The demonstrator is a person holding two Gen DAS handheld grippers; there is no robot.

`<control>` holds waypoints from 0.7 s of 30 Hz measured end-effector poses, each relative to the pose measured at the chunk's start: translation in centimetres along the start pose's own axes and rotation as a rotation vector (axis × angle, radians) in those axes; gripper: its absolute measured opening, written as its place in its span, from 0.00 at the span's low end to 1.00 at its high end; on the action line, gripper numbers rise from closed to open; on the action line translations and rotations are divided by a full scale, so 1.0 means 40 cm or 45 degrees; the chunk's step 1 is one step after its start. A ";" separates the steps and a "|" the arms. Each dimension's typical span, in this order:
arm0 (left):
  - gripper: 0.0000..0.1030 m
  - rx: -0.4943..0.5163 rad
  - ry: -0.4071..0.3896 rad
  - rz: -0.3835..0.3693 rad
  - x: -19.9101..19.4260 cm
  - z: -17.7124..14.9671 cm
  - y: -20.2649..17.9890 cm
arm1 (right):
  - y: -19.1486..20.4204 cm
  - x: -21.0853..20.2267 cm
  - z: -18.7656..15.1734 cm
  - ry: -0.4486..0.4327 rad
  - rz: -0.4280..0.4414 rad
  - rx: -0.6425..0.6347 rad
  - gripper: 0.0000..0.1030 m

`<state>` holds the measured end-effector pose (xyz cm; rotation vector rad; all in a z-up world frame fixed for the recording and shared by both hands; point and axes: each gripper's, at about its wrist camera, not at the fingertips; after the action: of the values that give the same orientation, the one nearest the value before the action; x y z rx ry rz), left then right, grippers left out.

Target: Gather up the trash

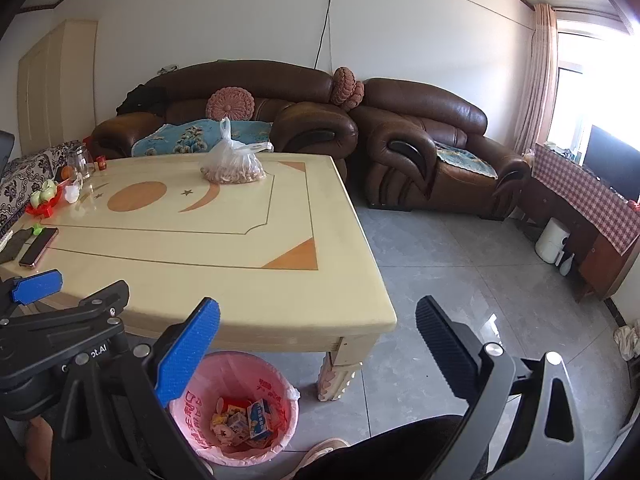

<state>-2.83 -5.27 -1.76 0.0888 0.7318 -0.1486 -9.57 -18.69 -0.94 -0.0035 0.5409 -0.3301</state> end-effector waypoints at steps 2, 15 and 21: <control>0.75 -0.007 -0.001 -0.003 -0.009 -0.001 0.004 | 0.000 -0.012 0.002 -0.007 -0.006 -0.001 0.93; 0.82 0.006 0.010 0.023 -0.029 0.005 0.016 | 0.004 -0.038 0.011 -0.023 -0.008 -0.015 0.93; 0.83 -0.019 0.047 0.007 -0.014 0.004 0.025 | 0.007 -0.038 0.012 -0.020 -0.005 -0.022 0.93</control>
<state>-2.97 -4.25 -1.23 0.0793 0.7693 -0.1363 -10.45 -17.99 0.21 -0.0238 0.5286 -0.3292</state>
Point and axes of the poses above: each gripper's, at about its wrist camera, not at the fingertips, and x roughly the way its jaws point, y to its left, z to its top, and after that the axes turned 4 degrees about -y, right-handed
